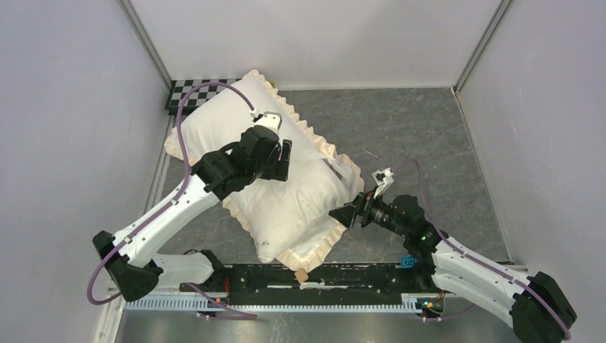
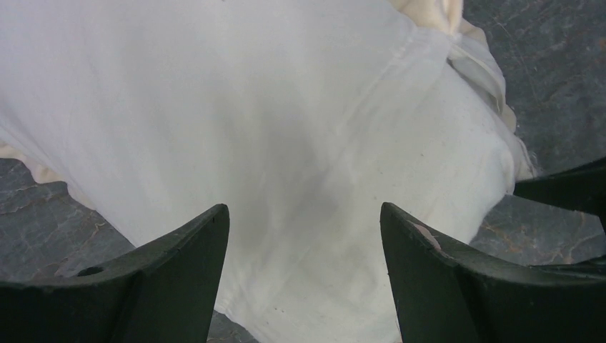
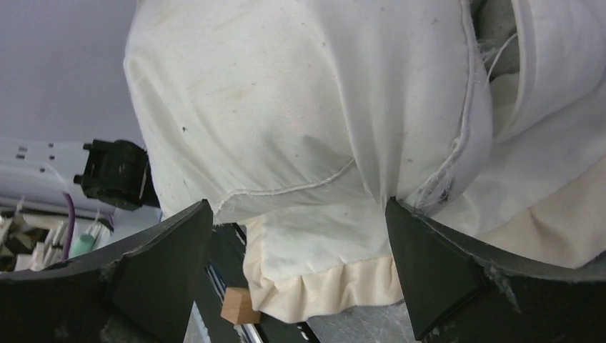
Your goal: Remove the pillowcase from the pillow
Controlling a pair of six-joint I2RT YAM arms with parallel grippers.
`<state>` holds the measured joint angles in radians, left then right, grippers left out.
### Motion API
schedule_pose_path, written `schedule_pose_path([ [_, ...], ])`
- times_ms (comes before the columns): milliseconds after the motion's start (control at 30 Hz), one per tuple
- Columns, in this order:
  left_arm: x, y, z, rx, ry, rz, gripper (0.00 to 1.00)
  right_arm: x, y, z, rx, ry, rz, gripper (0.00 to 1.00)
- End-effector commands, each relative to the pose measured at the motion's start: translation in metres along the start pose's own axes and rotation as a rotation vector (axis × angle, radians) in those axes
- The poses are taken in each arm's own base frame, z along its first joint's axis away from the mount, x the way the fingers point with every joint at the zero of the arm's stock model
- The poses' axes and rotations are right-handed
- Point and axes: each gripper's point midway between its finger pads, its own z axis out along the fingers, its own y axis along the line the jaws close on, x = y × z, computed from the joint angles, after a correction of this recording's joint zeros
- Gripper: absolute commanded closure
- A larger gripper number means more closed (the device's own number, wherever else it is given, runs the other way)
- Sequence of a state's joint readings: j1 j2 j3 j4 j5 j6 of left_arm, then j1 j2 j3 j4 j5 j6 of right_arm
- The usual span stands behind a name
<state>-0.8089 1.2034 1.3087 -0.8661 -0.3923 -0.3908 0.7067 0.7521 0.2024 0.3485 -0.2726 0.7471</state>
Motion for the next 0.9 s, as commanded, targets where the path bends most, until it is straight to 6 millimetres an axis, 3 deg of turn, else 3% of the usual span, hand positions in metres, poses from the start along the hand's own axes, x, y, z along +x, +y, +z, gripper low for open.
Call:
schedule_pose_path([
  [0,-0.001,0.005,0.018,0.009,0.005,0.017,0.20,-0.006,-0.003,0.009,0.125,-0.099,0.199,0.02],
  [267,0.011,0.007,0.033,0.042,0.045,-0.039,0.23,0.019,0.041,0.041,0.029,-0.032,0.259,0.02],
  [433,0.014,0.007,0.030,0.051,0.043,-0.050,0.23,0.007,0.043,0.060,0.034,-0.068,0.230,0.02],
  [500,0.015,0.010,0.028,0.046,0.043,-0.051,0.23,0.005,0.032,0.065,0.070,-0.070,0.218,0.28],
  [567,0.016,0.012,0.024,0.044,0.041,-0.049,0.23,0.002,0.020,0.067,0.092,-0.061,0.220,0.47],
  [633,0.016,0.014,0.020,0.038,0.036,-0.049,0.23,-0.002,0.005,0.063,0.108,-0.057,0.217,0.77],
  [700,0.015,0.016,0.017,0.038,0.030,-0.047,0.23,-0.008,-0.010,0.056,0.125,-0.054,0.193,0.97],
  [867,0.014,0.011,0.017,0.062,0.036,-0.042,0.21,-0.026,-0.065,0.022,0.327,-0.073,0.054,1.00],
])
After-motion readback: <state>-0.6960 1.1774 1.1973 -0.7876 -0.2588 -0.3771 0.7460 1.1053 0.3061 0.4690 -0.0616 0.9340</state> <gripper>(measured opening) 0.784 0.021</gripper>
